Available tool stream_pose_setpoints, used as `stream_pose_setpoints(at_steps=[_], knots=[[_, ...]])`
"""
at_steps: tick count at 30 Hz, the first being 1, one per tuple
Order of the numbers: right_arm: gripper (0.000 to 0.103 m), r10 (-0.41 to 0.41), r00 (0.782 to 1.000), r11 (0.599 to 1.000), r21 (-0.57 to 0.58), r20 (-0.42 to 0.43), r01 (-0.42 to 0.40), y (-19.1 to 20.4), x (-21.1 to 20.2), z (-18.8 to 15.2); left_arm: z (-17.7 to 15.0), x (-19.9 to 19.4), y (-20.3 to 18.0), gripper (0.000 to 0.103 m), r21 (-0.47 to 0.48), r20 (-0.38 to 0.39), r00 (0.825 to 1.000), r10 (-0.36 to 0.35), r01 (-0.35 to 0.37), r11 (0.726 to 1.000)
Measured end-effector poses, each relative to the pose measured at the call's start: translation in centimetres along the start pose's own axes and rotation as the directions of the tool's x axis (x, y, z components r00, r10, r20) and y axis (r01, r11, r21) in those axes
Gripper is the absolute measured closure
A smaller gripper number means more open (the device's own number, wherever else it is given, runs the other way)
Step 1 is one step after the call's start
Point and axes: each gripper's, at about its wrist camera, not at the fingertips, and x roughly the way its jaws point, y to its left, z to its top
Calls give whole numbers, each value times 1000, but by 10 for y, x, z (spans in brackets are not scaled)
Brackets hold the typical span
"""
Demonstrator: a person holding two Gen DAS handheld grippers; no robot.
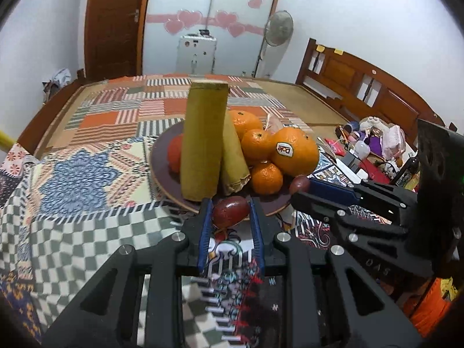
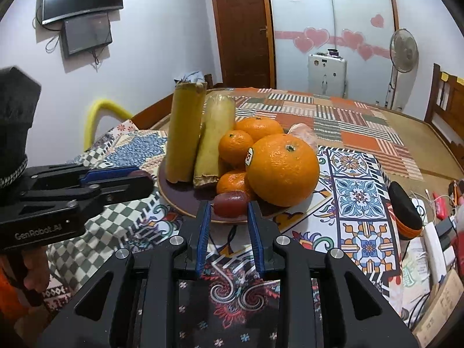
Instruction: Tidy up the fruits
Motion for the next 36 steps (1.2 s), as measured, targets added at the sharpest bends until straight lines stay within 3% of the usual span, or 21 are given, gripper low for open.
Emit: stream_pose_setpoints(at_steps=[14,20,25,31,36], knots=[[78,8,1000,1000,-18,-17,-8,1,6,-3,6,32,-3,76,30,-50,999,12,-11,1000],[63,13,1000,1000,-11,-4,-13,-1,3,-4,6,29,-8,66,52,-40,999,30,-28,998],[63,24,1000,1000,-1,13,-24,-3,-7,-1,5,17,-6,66,38,-14,999,47,-47,998],[63,21,994,1000,-7,105,-20,3,-50,10,8,-38,-8,66,18,101,990,95,-98,995],[63,-7,970,1000,3,242,6,9,-111,23,12,-103,-26,66,29,252,958,135,-147,989]])
